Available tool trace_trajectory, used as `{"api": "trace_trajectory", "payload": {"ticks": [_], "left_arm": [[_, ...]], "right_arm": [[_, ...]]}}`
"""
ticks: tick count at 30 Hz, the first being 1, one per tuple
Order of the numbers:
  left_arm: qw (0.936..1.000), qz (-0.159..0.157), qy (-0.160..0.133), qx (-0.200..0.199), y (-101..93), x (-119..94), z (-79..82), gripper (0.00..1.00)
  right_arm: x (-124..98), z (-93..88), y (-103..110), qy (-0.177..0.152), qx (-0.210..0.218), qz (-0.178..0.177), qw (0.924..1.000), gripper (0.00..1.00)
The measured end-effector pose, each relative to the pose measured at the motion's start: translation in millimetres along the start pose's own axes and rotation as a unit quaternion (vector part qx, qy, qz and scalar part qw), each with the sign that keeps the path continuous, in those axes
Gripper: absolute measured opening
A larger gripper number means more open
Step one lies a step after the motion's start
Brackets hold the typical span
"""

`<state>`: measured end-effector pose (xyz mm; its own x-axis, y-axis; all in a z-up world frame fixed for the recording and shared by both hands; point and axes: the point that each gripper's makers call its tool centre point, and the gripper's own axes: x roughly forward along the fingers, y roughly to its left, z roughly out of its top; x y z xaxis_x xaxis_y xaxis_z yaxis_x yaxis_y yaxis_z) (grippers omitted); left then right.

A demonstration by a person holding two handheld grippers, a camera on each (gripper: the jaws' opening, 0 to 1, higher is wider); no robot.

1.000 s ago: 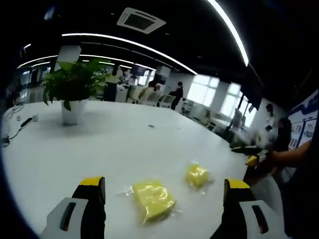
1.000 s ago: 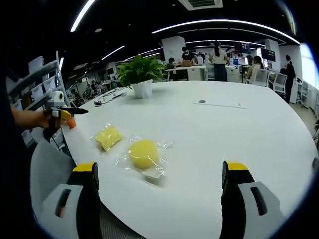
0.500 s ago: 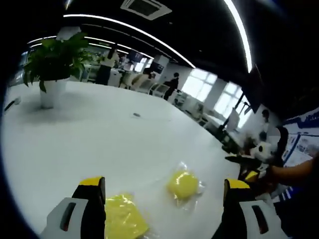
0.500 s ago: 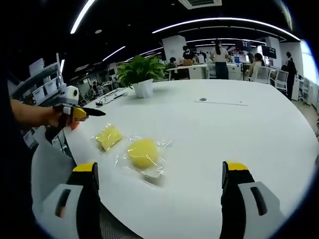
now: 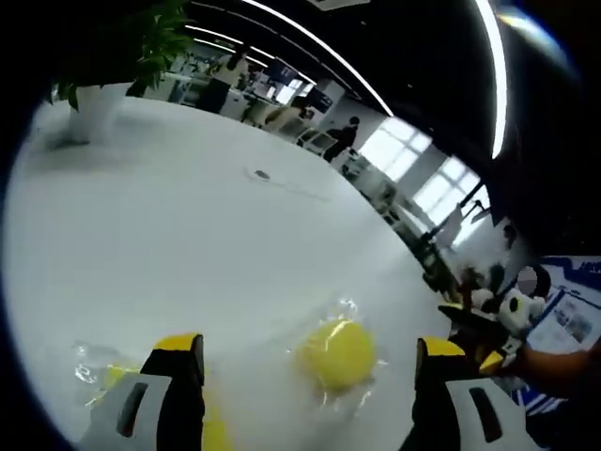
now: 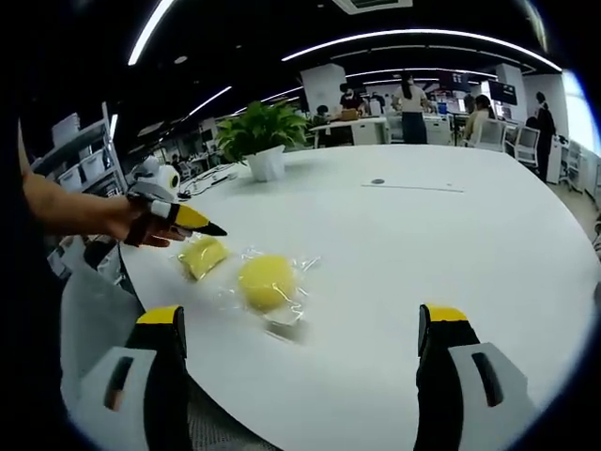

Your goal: Compare the silicone blocks by pressing each to a similar depth, holding the contact briefly, and releasing to observe deformation and rebound differences across the visible hardness samples.

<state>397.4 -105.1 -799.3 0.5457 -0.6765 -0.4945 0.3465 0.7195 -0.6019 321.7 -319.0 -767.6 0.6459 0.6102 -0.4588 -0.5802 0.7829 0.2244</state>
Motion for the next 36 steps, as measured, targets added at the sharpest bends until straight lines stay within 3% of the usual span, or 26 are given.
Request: {"api": "trace_trajectory", "payload": {"ticks": [3, 5, 9, 11, 14, 16, 21, 27, 28, 29, 30, 33, 36], "left_arm": [[0.9998, -0.007, 0.002, -0.020, -4.0, 9, 0.9, 0.87], [0.9981, -0.003, 0.018, -0.059, -1.3, 16, -3.7, 0.83], [0.9940, 0.004, 0.020, -0.107, 5.5, 30, -4.7, 0.78], [0.9904, 0.010, 0.026, -0.135, 10.2, 35, -8.7, 0.69], [0.9903, 0.003, 0.026, -0.137, 9.6, 41, -10.8, 0.60], [0.9864, 0.004, 0.042, -0.159, 8.6, 47, -19.0, 0.55], [0.9793, 0.014, 0.049, -0.196, 11.6, 55, -24.9, 0.31], [0.9761, 0.020, 0.067, -0.206, 16.0, 62, -34.1, 0.17], [0.9765, 0.009, 0.062, -0.206, 13.2, 62, -32.2, 0.14], [0.9791, -0.017, 0.055, -0.195, 6.3, 63, -29.0, 0.07], [0.9816, 0.007, 0.058, -0.182, 13.6, 62, -31.8, 0.05], [0.9899, 0.000, 0.068, -0.124, 11.3, 63, -32.4, 0.01], [0.9883, 0.005, 0.065, -0.138, 12.8, 64, -31.5, 0.00]], "right_arm": [[0, -1.2, -1, 0.002, 0.001, -0.001, 1.0000, 0.96], [0, -0.9, 1, 0.003, 0.002, 0.000, 1.0000, 0.96], [0, -2.1, 3, 0.007, -0.002, 0.004, 1.0000, 0.96], [0, -2.7, 3, 0.009, -0.003, 0.005, 0.9999, 0.96], [-2, -3.7, 1, 0.010, -0.002, 0.003, 0.9999, 0.96], [-2, -5.1, 0, 0.011, 0.001, 0.003, 0.9999, 0.96], [-3, -5.4, 2, 0.010, 0.004, 0.001, 0.9999, 0.96], [-4, -8.9, 4, 0.012, 0.009, 0.000, 0.9999, 0.96], [-4, -10.6, 3, 0.012, 0.010, 0.000, 0.9999, 0.96], [-4, -11.5, 3, 0.013, 0.011, -0.001, 0.9999, 0.96], [-4, -12.3, 3, 0.013, 0.011, -0.001, 0.9999, 0.96], [-4, -14.0, 3, 0.013, 0.014, -0.002, 0.9998, 0.96], [-5, -15.0, 3, 0.013, 0.017, -0.005, 0.9998, 0.96]]}}
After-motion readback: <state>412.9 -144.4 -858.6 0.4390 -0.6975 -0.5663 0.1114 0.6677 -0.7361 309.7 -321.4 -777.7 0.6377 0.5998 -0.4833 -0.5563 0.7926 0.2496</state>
